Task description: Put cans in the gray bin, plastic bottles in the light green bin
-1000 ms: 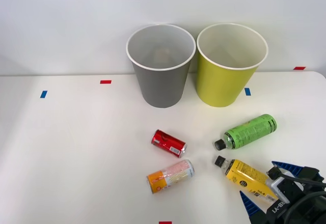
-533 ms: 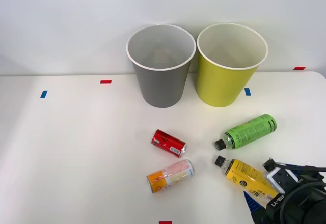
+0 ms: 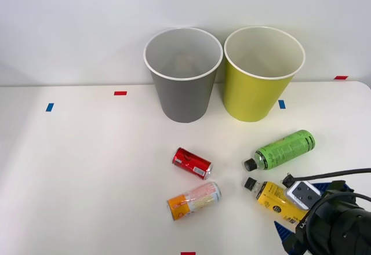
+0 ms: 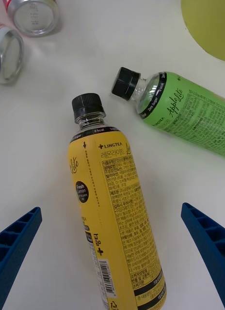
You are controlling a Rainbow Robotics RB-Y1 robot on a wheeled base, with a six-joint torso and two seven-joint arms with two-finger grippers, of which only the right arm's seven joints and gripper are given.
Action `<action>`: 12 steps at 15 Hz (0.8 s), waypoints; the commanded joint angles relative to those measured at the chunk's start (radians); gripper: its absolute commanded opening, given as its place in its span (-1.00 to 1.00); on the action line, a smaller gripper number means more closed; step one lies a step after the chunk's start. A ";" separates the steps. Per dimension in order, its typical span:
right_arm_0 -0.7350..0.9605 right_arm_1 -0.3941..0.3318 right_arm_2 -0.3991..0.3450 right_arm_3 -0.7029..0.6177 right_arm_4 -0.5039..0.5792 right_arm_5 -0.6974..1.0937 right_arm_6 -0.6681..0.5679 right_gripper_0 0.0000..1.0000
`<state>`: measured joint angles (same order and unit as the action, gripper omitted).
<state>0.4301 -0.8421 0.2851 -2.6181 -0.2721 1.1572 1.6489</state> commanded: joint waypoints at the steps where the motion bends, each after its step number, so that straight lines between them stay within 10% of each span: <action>1: -0.050 0.015 0.039 0.000 -0.002 0.075 0.014 1.00; 12: -0.225 0.097 0.095 0.115 -0.004 0.141 0.051 1.00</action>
<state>0.2112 -0.7448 0.3744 -2.5120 -0.2761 1.2981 1.6974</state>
